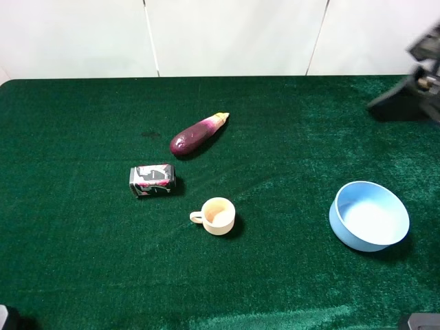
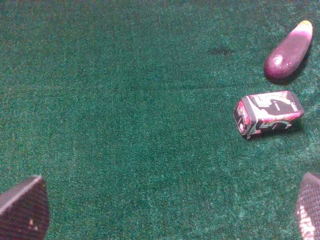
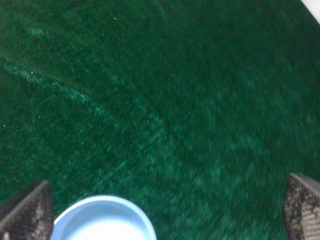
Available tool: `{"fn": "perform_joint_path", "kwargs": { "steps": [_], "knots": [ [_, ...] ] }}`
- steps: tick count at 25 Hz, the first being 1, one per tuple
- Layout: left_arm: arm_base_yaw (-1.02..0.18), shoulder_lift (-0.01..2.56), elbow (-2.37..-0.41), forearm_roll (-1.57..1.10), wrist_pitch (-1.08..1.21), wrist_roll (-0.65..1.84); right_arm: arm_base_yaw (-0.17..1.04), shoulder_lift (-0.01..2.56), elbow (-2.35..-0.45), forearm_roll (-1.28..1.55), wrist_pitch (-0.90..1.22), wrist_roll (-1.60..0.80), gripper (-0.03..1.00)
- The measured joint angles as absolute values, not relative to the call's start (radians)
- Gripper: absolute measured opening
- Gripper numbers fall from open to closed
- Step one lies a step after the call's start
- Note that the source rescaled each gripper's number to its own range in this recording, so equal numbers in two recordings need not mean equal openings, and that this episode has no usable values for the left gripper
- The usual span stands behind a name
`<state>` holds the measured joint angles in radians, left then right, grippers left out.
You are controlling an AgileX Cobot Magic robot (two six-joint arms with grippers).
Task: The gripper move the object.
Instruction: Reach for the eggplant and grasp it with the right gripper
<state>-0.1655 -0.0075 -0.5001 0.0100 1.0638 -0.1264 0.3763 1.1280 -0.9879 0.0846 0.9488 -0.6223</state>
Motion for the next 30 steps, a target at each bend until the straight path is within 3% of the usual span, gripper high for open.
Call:
{"fn": "perform_joint_path", "kwargs": {
  "steps": [16,30],
  "knots": [
    [-0.165,-0.008,-0.500,0.010,1.064,-0.126,0.525,1.712,-1.411,0.069,1.028,-0.853,1.00],
    [-0.165,-0.008,-0.500,0.011,1.064,-0.126,0.608,2.085,-1.762,0.051,1.102,-0.903,1.00]
  ]
}}
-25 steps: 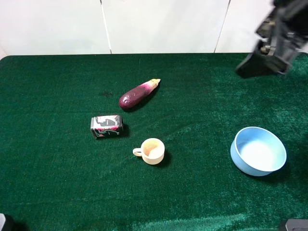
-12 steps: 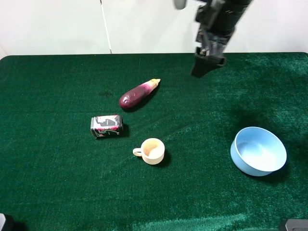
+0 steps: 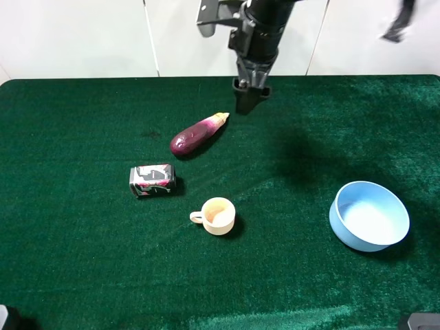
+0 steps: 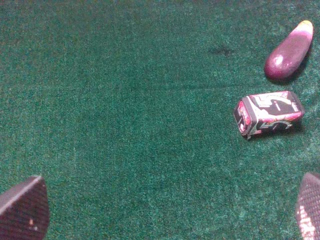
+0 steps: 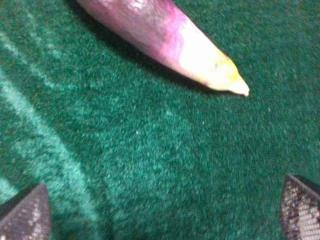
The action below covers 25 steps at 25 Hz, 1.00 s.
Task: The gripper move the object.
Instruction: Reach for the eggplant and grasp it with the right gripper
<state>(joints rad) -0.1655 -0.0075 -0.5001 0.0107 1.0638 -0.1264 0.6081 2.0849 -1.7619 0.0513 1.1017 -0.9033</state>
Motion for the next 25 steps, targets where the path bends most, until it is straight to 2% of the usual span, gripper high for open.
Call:
{"fn": "perform_joint_path", "kwargs": {
  "steps": [14,25],
  "knots": [
    [-0.165,-0.008,-0.500,0.012,1.064,-0.126,0.725,2.315,-1.993,0.042,1.118,-0.971,1.00],
    [-0.165,-0.008,-0.500,0.012,1.064,-0.126,0.742,2.418,-2.025,0.055,1.066,-0.976,1.00]
  ]
}}
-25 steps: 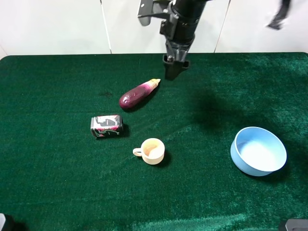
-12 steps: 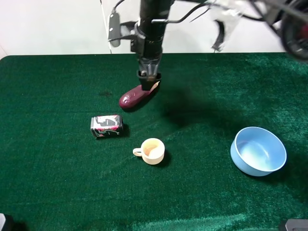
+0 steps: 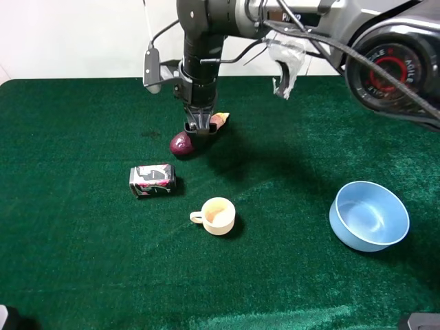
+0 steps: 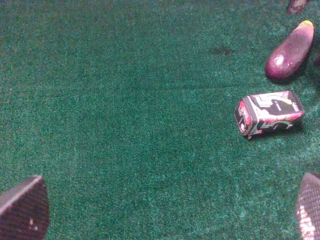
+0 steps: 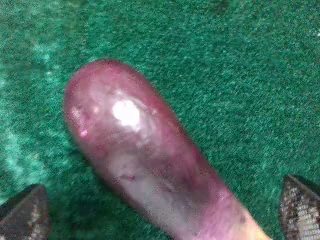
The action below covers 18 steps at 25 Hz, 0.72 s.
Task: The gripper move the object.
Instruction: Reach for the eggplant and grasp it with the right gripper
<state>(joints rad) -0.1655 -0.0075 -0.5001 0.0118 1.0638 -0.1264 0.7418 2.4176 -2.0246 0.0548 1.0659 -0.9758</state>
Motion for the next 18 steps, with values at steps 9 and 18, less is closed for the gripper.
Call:
{"fn": "perform_joint_path", "kwargs": {
  "steps": [9,18],
  "knots": [
    [-0.165,-0.008,-0.500,0.012,1.064,-0.126,0.754,2.468,-2.026,0.084,1.035,-1.002,1.00],
    [-0.165,-0.008,-0.500,0.012,1.064,-0.126,0.762,2.497,-2.026,0.103,1.021,-1.016,1.00]
  ]
}}
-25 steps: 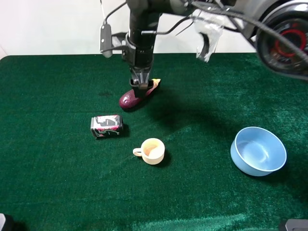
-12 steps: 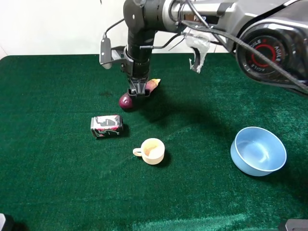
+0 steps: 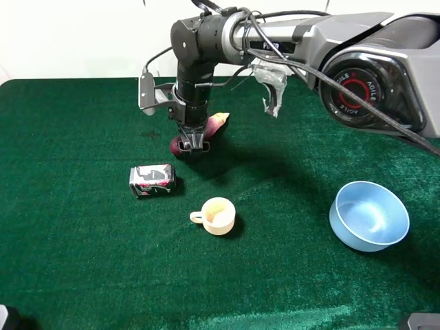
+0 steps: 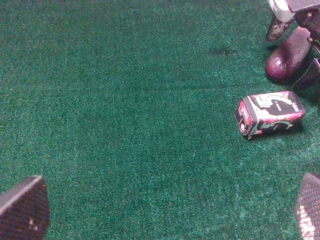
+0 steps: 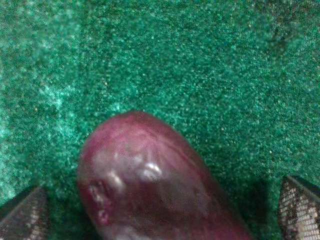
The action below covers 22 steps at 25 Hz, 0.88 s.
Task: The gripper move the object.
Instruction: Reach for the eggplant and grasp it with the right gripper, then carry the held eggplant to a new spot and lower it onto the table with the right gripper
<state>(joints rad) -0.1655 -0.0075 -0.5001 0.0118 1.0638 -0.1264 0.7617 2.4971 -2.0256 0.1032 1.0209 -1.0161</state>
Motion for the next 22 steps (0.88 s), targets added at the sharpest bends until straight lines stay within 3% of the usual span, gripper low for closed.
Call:
{"fn": "perform_joint_path", "kwargs": {
  "steps": [4,6,9,11,22],
  "knots": [
    [-0.165,-0.008,-0.500,0.014,1.064,-0.126,0.762,2.498,-2.026,0.107,1.027,-1.016,0.98],
    [-0.165,-0.008,-0.500,0.016,1.064,-0.126,0.762,2.498,-2.026,0.106,1.042,-1.016,0.77],
    [-0.165,-0.008,-0.500,0.016,1.064,-0.126,0.762,2.498,-2.026,0.097,1.054,-1.017,0.27],
    [-0.165,-0.008,-0.500,0.016,1.064,-0.126,0.762,2.498,-2.026,0.093,1.063,-1.017,0.05],
    [-0.165,-0.008,-0.500,0.016,1.064,-0.126,0.762,2.492,-2.026,0.071,1.095,-1.018,0.04]
  ]
}}
